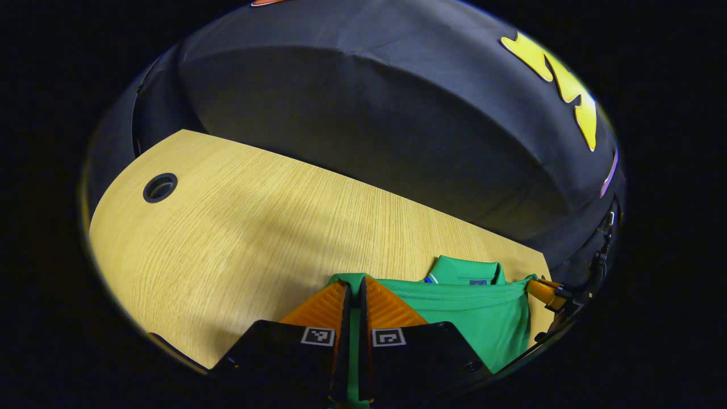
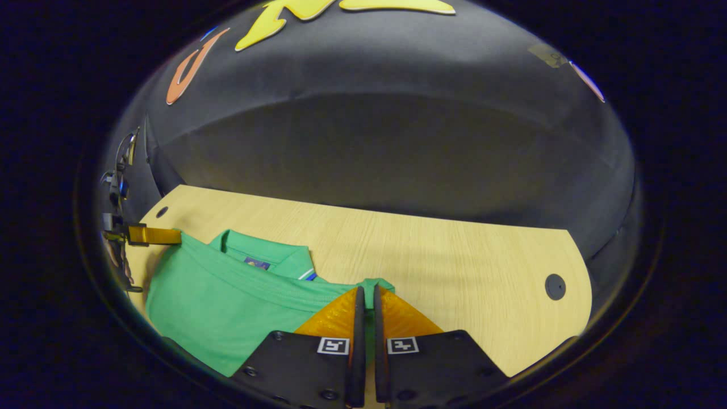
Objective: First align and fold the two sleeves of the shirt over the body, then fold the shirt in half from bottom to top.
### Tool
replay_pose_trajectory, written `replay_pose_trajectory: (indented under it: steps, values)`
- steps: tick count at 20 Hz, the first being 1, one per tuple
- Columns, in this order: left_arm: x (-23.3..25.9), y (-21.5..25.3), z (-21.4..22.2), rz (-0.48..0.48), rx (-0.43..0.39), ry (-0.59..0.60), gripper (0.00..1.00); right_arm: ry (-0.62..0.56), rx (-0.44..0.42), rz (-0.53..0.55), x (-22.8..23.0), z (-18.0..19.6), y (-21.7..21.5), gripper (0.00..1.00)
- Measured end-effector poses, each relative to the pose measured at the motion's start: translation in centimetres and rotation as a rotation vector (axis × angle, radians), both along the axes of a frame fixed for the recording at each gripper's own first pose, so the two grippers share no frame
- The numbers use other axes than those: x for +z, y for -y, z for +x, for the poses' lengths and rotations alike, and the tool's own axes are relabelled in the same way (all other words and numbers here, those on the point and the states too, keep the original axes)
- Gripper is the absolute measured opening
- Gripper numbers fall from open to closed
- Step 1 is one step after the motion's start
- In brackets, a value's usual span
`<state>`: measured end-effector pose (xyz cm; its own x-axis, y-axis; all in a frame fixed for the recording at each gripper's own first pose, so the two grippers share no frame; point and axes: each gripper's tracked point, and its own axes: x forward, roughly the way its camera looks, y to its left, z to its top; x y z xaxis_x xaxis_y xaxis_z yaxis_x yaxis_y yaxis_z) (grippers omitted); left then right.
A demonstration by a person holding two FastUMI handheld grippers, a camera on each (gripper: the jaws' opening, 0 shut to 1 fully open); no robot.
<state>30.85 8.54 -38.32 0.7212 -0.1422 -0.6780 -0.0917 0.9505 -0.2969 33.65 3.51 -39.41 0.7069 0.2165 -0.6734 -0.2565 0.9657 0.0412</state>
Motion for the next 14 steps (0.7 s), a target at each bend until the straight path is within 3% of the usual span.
replay_pose_trajectory:
  steps: [1, 2, 5, 7, 8, 9, 11, 12, 13, 14]
  values:
    - [0.4, 0.1, -0.1, 0.009, -0.006, 0.004, 0.12, -0.004, -0.004, 0.012, 0.1, -0.1, 0.1, 0.16]
    - [0.7, 0.0, -0.3, 0.030, 0.004, 0.006, 0.12, -0.002, -0.012, 0.024, 0.5, -0.2, 0.1, 0.17]
    - [3.5, -0.4, -1.4, 0.065, 0.026, 0.044, 0.71, 0.032, -0.067, 0.057, 3.3, -1.1, 0.7, 0.56]
    - [6.7, -1.0, -2.4, 0.118, 0.038, 0.109, 0.72, 0.081, -0.112, 0.050, 5.8, -2.6, 1.2, 0.82]
    - [9.0, -1.1, -3.2, 0.135, 0.046, 0.143, 0.84, 0.111, -0.123, 0.038, 7.3, -3.9, 1.3, 0.75]
    - [11.5, -0.8, -4.1, 0.140, 0.050, 0.181, 0.72, 0.146, -0.125, 0.031, 9.3, -5.3, 1.3, 0.87]
    - [17.7, -0.2, -6.6, 0.155, 0.049, 0.280, 0.72, 0.217, -0.120, 0.035, 14.2, -8.7, 0.9, 0.94]
    - [20.5, 0.0, -7.9, 0.168, 0.050, 0.327, 0.72, 0.250, -0.119, 0.047, 16.9, -10.7, 0.6, 0.94]
    - [23.9, 0.5, -9.7, 0.170, 0.053, 0.381, 0.75, 0.290, -0.119, 0.057, 19.9, -12.6, 0.5, 0.88]
    - [26.8, 0.9, -11.3, 0.164, 0.059, 0.423, 0.78, 0.340, -0.130, 0.055, 22.7, -14.4, 0.9, 0.94]
